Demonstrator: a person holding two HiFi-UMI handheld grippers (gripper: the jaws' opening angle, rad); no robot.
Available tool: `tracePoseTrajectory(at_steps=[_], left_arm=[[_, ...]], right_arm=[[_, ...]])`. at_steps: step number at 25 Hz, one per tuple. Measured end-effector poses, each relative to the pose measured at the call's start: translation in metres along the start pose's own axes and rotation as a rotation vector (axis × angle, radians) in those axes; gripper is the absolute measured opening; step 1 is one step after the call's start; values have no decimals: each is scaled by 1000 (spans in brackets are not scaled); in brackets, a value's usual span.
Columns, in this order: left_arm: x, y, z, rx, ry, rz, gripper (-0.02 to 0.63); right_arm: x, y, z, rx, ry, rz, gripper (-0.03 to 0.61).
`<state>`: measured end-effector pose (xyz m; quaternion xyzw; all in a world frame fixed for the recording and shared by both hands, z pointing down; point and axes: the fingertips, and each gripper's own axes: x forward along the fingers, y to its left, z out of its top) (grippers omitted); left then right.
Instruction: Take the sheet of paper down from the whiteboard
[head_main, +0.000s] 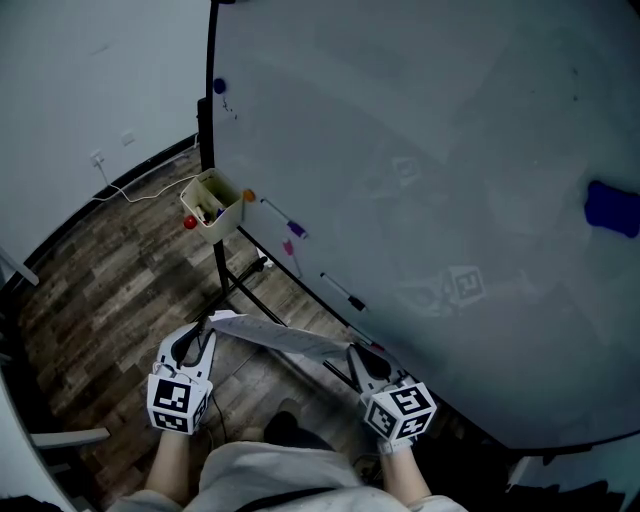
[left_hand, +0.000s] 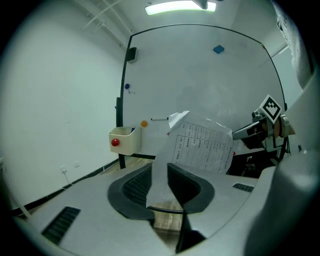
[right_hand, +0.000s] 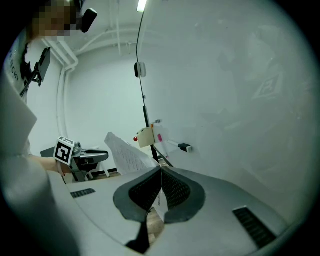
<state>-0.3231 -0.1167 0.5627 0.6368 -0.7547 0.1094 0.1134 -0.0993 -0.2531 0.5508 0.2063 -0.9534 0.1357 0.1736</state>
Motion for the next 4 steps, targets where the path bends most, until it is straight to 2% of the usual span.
tracePoseTrajectory(at_steps=[2, 4], left_arm=[[0, -5, -1, 20, 5, -16, 197], [0, -9, -3, 48, 6, -31, 223]], right_arm=[[-4, 1, -2, -4, 0, -4, 17], [-9, 3, -4, -11, 0, -8, 17]])
